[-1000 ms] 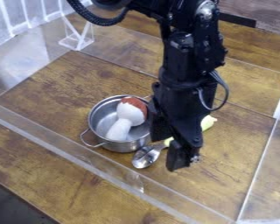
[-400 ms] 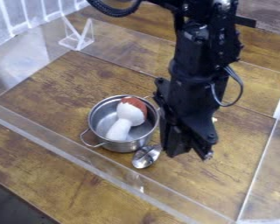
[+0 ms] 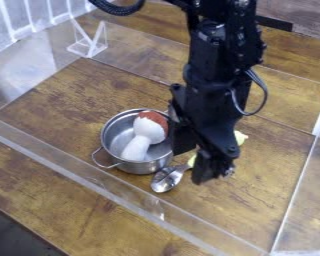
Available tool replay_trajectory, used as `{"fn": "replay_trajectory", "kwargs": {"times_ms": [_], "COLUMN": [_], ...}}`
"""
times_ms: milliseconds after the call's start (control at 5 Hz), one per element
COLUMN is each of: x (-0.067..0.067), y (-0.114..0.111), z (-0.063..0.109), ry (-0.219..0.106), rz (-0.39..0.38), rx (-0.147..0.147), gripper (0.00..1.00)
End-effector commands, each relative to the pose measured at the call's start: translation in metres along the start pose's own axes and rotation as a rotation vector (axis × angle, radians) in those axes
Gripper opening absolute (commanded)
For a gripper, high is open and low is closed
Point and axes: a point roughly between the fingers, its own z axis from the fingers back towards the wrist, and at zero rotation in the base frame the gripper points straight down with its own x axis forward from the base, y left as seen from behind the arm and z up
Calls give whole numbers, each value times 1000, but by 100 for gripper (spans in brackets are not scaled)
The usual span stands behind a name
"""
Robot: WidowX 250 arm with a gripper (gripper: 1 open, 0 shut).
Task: Put the mushroom in the silver pot
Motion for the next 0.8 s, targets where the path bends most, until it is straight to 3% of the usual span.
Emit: {"fn": "replay_trajectory", "kwargs": {"times_ms": [0,200,600], "x": [7,8,9], "y": [13,11,11], "z": [15,30,63], "ry": [-57,-68,-94], "rz": [20,-1,-39], "rx": [18,29,70], "gripper": [0,100,100]}}
